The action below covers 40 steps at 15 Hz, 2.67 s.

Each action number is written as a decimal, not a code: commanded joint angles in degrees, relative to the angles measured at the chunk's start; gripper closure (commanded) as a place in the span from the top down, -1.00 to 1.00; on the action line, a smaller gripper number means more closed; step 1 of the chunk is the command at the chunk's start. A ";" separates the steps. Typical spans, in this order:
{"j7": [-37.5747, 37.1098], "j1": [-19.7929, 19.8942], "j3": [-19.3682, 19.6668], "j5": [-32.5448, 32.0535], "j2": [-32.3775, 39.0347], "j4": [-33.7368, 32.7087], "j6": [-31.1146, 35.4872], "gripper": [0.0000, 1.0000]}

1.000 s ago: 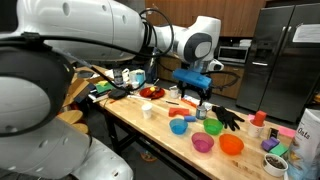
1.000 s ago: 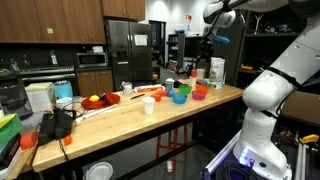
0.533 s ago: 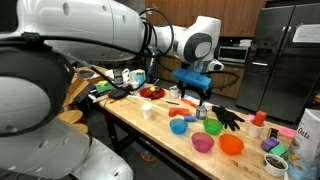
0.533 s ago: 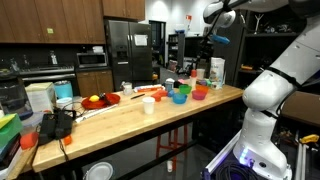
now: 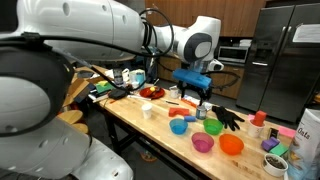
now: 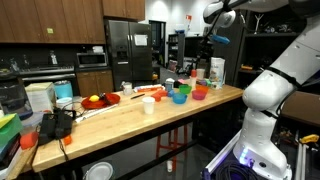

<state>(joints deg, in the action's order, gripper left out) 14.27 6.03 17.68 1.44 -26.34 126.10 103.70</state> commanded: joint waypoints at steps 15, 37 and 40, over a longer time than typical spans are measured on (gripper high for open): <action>30.31 -2.42 -1.60 -3.88 15.53 -13.31 10.27 1.00; 42.53 3.13 -7.25 14.31 35.49 -20.64 -3.18 1.00; 42.24 3.59 -8.34 14.61 38.23 -21.78 -3.22 1.00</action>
<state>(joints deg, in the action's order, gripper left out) 57.72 8.22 10.90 16.07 9.01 107.18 102.11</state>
